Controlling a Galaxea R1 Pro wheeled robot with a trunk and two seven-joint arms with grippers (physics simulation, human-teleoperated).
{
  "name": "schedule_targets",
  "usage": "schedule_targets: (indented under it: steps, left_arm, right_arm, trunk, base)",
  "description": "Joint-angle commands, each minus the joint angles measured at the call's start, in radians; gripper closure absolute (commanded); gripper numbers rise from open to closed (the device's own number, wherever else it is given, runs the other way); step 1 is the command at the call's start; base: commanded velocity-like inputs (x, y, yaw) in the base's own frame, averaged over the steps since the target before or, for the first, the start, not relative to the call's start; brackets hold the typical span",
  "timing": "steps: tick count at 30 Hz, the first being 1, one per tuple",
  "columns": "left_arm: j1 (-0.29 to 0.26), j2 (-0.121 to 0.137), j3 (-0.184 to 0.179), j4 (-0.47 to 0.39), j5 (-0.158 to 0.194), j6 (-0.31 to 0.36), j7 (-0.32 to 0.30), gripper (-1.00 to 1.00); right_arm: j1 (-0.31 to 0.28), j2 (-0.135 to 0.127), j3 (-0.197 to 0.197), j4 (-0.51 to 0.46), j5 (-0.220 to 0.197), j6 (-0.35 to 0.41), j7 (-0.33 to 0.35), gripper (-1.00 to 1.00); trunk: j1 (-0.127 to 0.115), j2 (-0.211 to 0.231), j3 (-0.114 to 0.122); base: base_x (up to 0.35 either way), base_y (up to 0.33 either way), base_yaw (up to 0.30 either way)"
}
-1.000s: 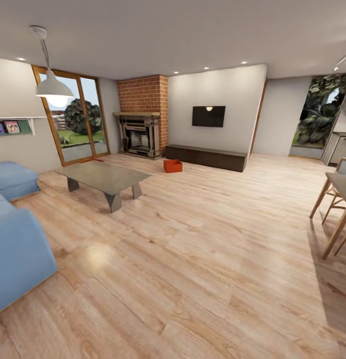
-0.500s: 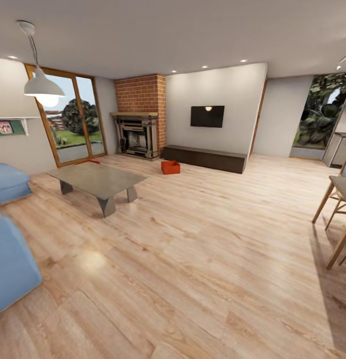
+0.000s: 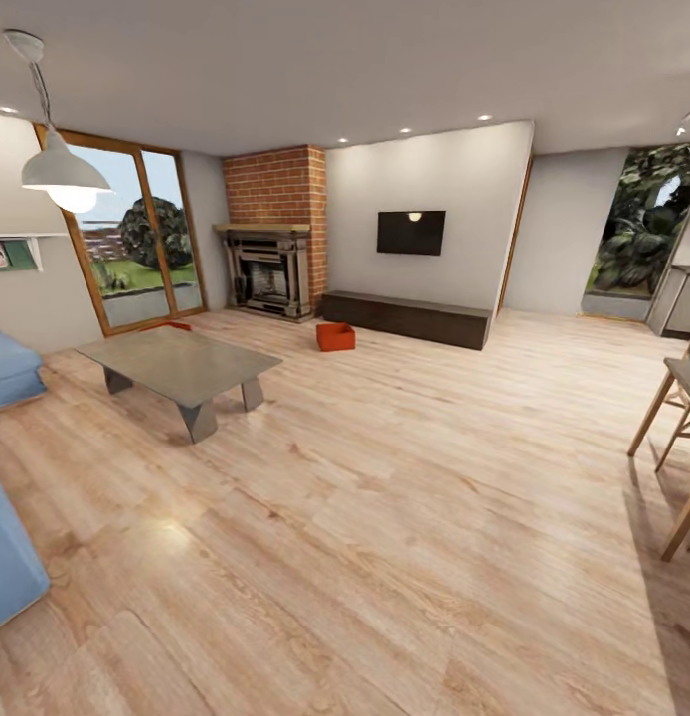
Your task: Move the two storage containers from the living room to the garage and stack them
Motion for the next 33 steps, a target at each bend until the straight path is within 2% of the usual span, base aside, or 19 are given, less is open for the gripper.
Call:
schedule_targets:
  steps: [1, 33]
  left_arm:
    - [-0.001, 0.000, -0.009, 0.001, 0.010, -0.004, 0.004, -1.00]
    - [-0.001, 0.000, -0.009, 0.002, 0.010, -0.011, 0.004, -1.00]
  right_arm:
    - [-0.001, 0.000, -0.004, 0.001, 0.001, -0.003, 0.005, -1.00]
    - [-0.001, 0.000, -0.004, 0.001, 0.001, -0.003, 0.004, -1.00]
  trunk:
    - [0.000, 0.000, -0.001]
    - [0.000, 0.000, -0.001]
  base:
    - [0.305, -0.163, 0.000]
    - [0.304, -0.164, 0.000]
